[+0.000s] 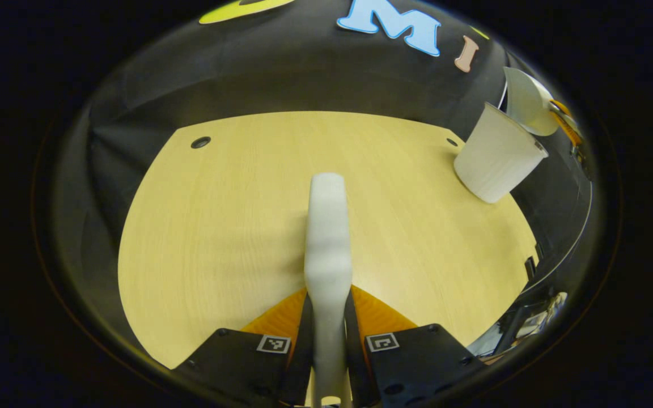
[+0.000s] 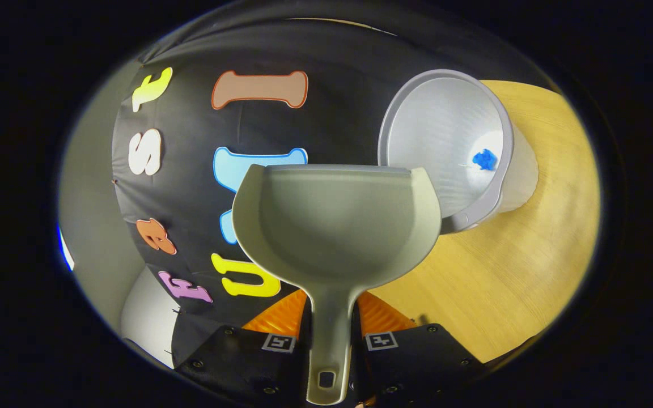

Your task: Pick up the small broom and dustpan from the desktop, sweep the trash into the dustpan with the broom, and then empty the trash into the garbage bin.

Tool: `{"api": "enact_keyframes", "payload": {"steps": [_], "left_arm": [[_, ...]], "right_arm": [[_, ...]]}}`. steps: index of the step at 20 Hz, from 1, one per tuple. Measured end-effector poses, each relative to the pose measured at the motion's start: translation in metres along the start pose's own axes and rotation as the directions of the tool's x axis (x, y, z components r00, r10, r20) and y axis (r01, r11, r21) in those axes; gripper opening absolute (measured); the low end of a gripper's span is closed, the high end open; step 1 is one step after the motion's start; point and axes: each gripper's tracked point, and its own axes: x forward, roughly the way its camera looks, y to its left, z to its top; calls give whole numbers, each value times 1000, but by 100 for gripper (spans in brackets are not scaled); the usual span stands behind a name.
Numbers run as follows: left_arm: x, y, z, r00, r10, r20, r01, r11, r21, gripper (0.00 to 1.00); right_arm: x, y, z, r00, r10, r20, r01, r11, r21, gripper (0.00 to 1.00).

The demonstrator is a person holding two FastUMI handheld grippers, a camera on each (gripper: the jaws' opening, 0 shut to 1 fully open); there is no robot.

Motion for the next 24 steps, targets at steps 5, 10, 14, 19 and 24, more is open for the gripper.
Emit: {"api": "enact_keyframes", "payload": {"steps": [5, 10, 14, 19, 24], "left_arm": [[-2, 10, -6, 1000, 11, 1, -11, 1000, -20, 34], [-6, 13, -15, 1000, 12, 5, -12, 999, -37, 34], [-8, 16, -25, 1000, 17, 3, -16, 998, -52, 34], [-14, 22, -34, 1000, 26, 5, -26, 997, -72, 32], [-18, 30, -51, 999, 34, -3, -34, 995, -93, 34]], "right_arm": [[-9, -2, -31, 999, -28, -31, 24, 994, -107, 30], [-12, -1, -69, 995, -73, -66, 54, 966, -253, 30], [-15, -9, -102, 986, -135, -100, 88, 922, -376, 30], [-13, -35, -144, 960, -237, -150, 134, 858, -496, 30], [-1, -86, -177, 910, -376, -175, 206, 777, -595, 30]]}}
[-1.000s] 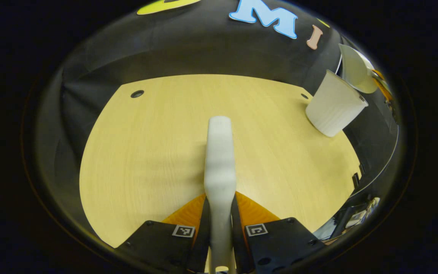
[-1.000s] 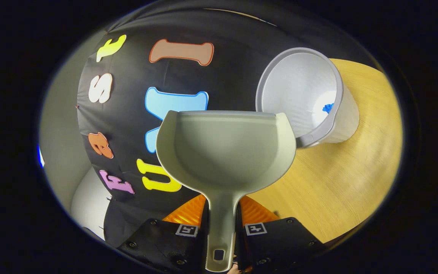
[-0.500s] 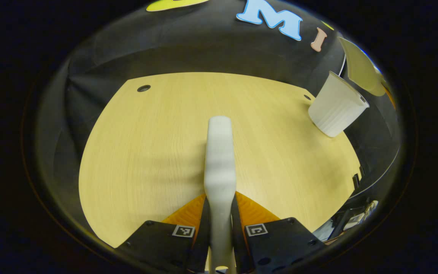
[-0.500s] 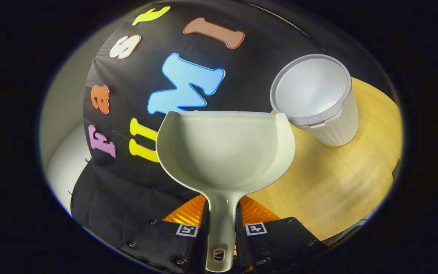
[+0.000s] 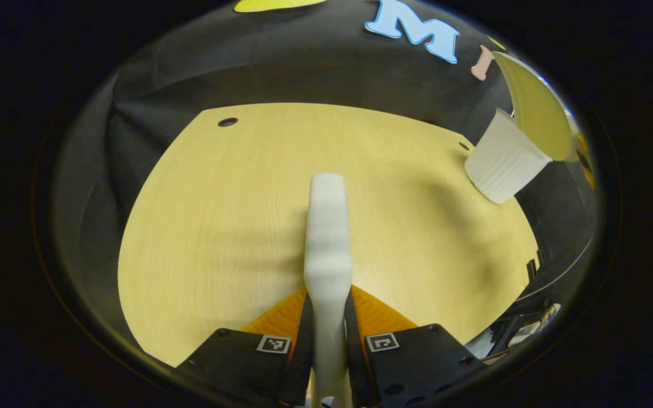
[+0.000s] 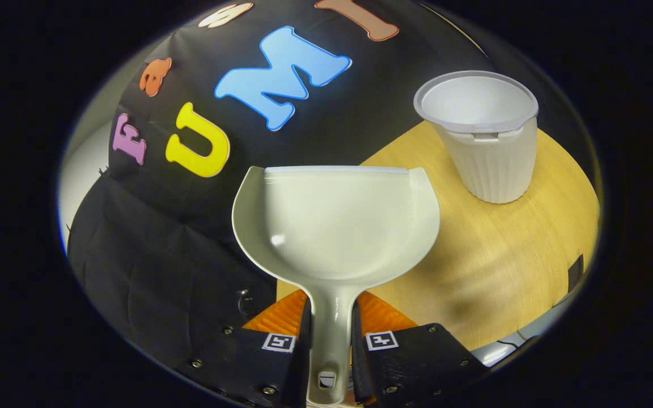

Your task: Pick up the small broom and dustpan from the desktop, sweep the trash into the dustpan with the broom, and then empty the trash into the garbage bin.

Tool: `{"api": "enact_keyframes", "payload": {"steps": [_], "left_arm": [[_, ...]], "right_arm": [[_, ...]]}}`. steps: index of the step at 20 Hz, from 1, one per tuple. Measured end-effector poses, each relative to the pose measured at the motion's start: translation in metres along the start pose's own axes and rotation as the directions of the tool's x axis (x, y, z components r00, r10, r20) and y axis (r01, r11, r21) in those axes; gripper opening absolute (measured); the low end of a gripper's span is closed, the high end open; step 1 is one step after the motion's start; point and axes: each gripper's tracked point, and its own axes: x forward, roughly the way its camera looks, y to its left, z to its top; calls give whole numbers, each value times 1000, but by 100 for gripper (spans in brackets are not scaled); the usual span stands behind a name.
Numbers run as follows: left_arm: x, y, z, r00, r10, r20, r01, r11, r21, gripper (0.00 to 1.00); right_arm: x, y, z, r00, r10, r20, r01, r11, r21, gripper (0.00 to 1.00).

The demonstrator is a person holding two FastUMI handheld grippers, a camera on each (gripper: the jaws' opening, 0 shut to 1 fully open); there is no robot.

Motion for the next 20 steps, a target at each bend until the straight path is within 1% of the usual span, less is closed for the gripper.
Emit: {"api": "enact_keyframes", "payload": {"steps": [3, 5, 8, 10, 11, 12, 13, 14, 16, 19, 20], "left_arm": [[-2, 6, -8, 1000, 5, -10, -5, 1000, -19, 34], [-2, 9, -12, 1000, 13, -11, -13, 1000, -25, 34], [-1, 14, -11, 1000, 27, -14, -27, 999, -32, 32], [2, 18, -11, 999, 38, -17, -39, 999, -37, 32], [4, 19, -11, 999, 43, -18, -43, 998, -37, 36], [5, 20, -11, 999, 48, -20, -48, 998, -35, 32], [3, 22, -8, 998, 53, -19, -53, 998, -32, 34], [1, 20, -8, 998, 59, -17, -59, 998, -28, 32], [0, 21, -7, 997, 70, -20, -70, 997, -22, 32], [0, 22, -7, 997, 75, -31, -75, 997, -20, 32], [-1, 21, -7, 997, 76, -33, -77, 997, -16, 36]], "right_arm": [[28, -28, -30, 992, -118, -52, 113, 989, -96, 30], [49, -51, -46, 978, -201, -65, 185, 964, -188, 30], [76, -85, -69, 947, -317, -51, 284, 901, -327, 31], [92, -104, -81, 926, -375, -30, 336, 861, -382, 31], [100, -113, -86, 916, -400, -18, 359, 841, -405, 31], [108, -123, -92, 907, -422, -10, 378, 822, -425, 30], [114, -131, -96, 901, -434, 1, 391, 810, -438, 31], [120, -136, -100, 898, -440, 9, 398, 803, -444, 31], [129, -144, -107, 895, -445, 16, 406, 801, -440, 31], [128, -147, -111, 886, -463, 14, 423, 797, -430, 31], [126, -148, -111, 882, -470, 12, 429, 794, -430, 31]]}}
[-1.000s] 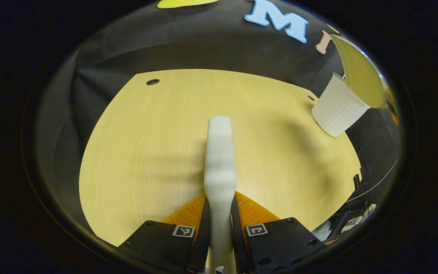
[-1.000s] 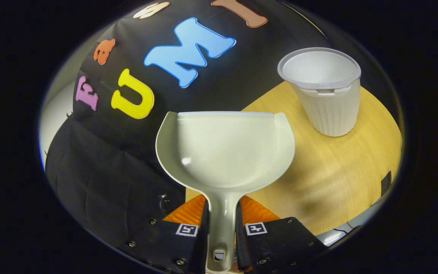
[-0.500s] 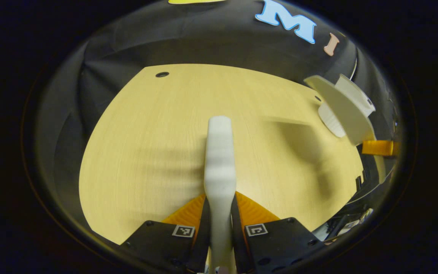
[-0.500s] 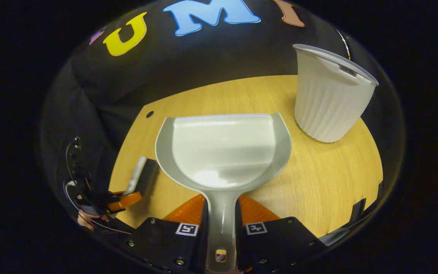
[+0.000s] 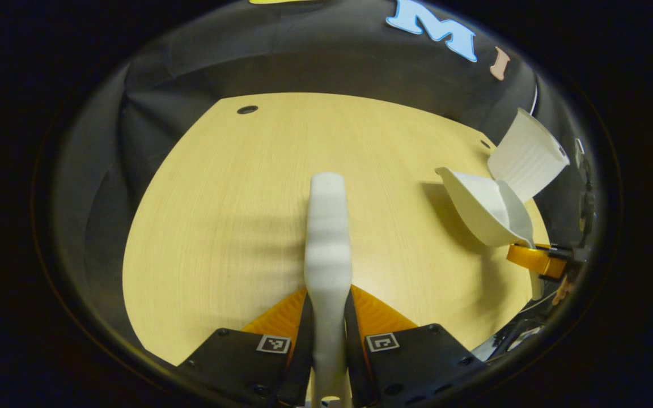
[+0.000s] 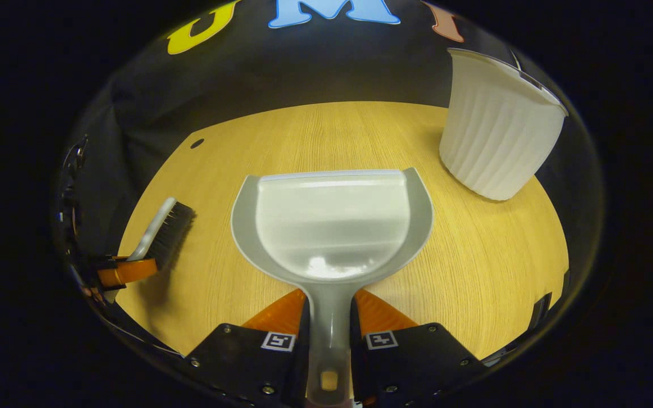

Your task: Pick up the small broom and dustpan from the desktop, sweep the trash into the dustpan with the broom, and then empty the trash into the garbage bin.

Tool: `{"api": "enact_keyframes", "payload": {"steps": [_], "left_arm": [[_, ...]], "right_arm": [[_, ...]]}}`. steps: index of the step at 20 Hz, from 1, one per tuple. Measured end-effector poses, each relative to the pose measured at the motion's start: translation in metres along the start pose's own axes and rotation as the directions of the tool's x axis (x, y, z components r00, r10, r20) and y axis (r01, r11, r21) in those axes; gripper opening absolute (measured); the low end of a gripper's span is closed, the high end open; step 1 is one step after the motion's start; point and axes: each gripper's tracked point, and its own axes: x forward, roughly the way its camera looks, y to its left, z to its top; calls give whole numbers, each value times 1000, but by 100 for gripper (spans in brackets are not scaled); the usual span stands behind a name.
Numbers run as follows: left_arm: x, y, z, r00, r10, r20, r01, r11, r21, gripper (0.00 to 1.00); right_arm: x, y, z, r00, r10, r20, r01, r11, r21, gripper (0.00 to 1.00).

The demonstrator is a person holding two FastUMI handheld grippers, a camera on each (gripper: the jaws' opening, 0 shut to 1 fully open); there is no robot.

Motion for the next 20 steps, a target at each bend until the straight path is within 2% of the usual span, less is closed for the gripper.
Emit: {"api": "enact_keyframes", "payload": {"steps": [5, 6, 8, 15, 18, 19, 20], "left_arm": [[4, -5, 13, 1000, 9, 7, -9, 999, 49, 36], [4, -7, 17, 1000, 11, 9, -11, 998, 60, 33], [3, -9, 21, 1000, 5, 8, -5, 997, 75, 38], [-11, -10, 34, 999, 34, 30, -37, 994, 104, 40], [-15, -15, 34, 998, 35, 54, -40, 996, 79, 46], [-14, -17, 36, 997, 36, 72, -41, 997, 71, 60], [-15, -19, 37, 995, 39, 94, -45, 997, 67, 65]], "right_arm": [[-4, -2, 3, 999, -35, -22, 35, 999, 2, 31], [-3, -2, 2, 999, -39, -24, 39, 999, 6, 31], [-4, -3, 1, 999, -47, -28, 47, 999, 15, 31], [-5, -3, 4, 1000, -9, -14, 10, 998, 64, 36], [-8, -5, 5, 1000, 8, -9, -8, 998, 60, 44], [-15, -10, 8, 1000, 5, 4, -5, 999, 44, 55], [-16, -13, 9, 1000, 2, 18, -3, 1000, 26, 63]]}}
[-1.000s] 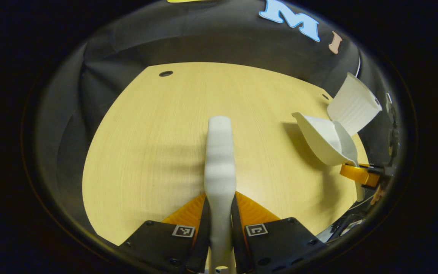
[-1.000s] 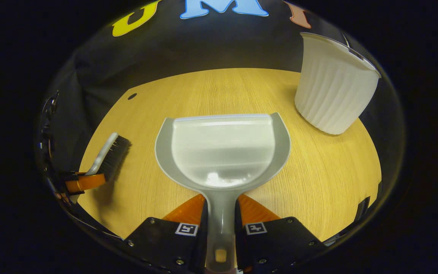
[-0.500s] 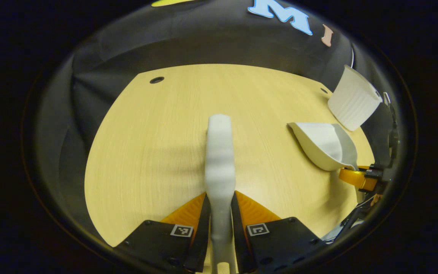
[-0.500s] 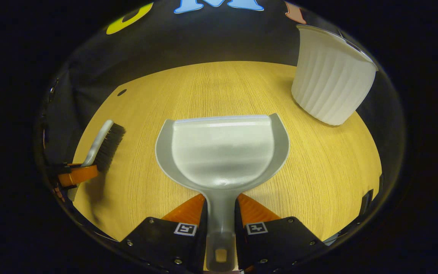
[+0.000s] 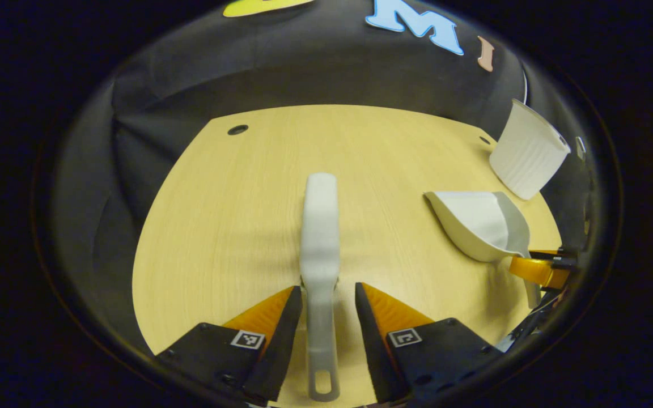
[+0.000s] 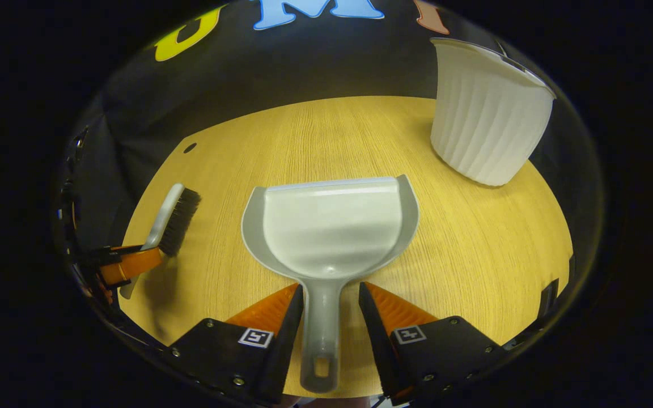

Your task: Pick up the small broom and dustpan from the desktop, sweep the trash into the dustpan with the broom, and then empty the trash into the garbage bin.

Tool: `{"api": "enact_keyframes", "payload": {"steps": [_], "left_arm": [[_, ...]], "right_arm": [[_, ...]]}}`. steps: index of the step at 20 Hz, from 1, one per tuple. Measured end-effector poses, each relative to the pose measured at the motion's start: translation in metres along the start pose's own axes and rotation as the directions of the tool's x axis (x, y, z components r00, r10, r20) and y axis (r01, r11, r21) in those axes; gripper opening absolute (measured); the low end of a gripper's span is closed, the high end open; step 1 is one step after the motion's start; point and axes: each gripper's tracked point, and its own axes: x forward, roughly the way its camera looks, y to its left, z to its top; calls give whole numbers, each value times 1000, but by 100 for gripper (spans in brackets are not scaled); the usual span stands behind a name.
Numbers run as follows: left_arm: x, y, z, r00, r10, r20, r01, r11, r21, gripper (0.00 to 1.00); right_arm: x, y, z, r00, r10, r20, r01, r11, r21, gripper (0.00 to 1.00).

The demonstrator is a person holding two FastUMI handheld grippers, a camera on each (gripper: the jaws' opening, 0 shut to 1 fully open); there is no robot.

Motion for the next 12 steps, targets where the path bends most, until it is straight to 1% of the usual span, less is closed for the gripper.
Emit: {"api": "enact_keyframes", "payload": {"steps": [1, 2, 3, 4, 5, 7, 8, 10, 12], "left_arm": [[-2, 1, 2, 1000, 8, 22, -8, 1000, -2, 73], [-2, 2, 4, 999, 17, 38, -16, 1000, -3, 81], [-4, 2, 7, 998, 29, 56, -29, 1000, -6, 89], [-11, 1, 8, 997, 37, 75, -36, 999, -11, 96], [-15, 1, 10, 995, 43, 94, -42, 999, -15, 96], [-37, -6, 16, 986, 37, 165, -37, 999, -2, 96], [-48, -11, 23, 977, 38, 208, -43, 999, 16, 96], [-64, -18, 40, 956, 51, 287, -66, 997, 42, 96], [-83, -27, 53, 932, 62, 358, -81, 996, 37, 96]], "right_arm": [[-6, -3, 1, 1000, 3, 9, -3, 1000, -14, 64], [-11, -4, 1, 1000, 10, 15, -9, 1000, -20, 69], [-16, -5, 3, 1000, 17, 23, -17, 1000, -22, 72], [-23, -7, 5, 999, 27, 35, -26, 999, -21, 79], [-29, -8, 9, 998, 35, 50, -34, 999, -20, 80], [-45, -15, 20, 994, 53, 90, -51, 998, -32, 95], [-53, -16, 26, 991, 60, 117, -55, 998, -43, 98], [-73, -22, 44, 980, 70, 186, -59, 996, -63, 98], [-93, -29, 64, 961, 80, 264, -58, 994, -89, 98]]}}
